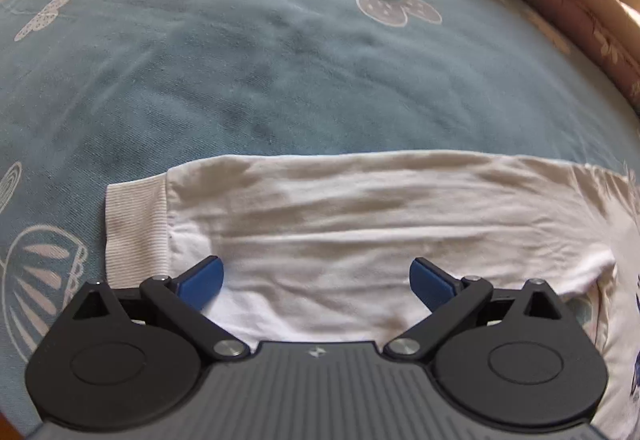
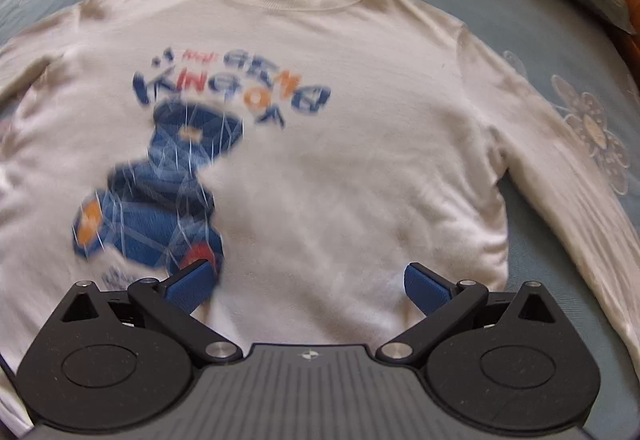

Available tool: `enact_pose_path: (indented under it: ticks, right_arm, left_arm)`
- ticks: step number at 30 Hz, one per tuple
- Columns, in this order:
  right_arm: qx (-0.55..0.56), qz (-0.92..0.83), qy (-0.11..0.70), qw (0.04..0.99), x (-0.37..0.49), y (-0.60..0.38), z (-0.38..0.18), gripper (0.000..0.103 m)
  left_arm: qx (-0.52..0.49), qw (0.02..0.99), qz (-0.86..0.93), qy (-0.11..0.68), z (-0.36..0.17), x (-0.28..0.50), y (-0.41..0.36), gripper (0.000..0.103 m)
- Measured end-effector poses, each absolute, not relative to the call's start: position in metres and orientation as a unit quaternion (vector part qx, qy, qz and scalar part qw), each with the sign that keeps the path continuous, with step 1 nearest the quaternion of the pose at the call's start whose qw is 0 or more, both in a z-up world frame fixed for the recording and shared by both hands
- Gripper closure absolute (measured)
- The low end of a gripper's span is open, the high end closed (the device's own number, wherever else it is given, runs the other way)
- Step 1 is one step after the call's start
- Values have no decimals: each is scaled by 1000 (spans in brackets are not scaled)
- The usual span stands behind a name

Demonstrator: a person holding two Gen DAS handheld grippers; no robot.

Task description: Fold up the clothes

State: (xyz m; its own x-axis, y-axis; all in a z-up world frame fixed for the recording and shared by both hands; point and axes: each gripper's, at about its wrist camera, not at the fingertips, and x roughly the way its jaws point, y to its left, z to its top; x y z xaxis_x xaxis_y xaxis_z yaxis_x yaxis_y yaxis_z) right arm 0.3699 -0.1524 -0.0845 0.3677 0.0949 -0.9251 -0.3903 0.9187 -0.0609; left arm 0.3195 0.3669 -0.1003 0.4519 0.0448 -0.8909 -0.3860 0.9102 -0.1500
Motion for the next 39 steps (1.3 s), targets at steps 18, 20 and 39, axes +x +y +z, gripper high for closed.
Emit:
enact_pose_path:
  ticks: [18,20,39]
  right_arm:
    - [-92,355,453,813,481,155,-87,0]
    - [-103,344,444,821,487,168,-99,0]
    - [-35,333,439,834,485,183,-80,0]
  left_arm:
    - [-113,873,83,468,-111,304,358,1]
    - [-116,874,83,464,-111,303,358,1]
    - [-58,857,98,503,-108,318,343,1]
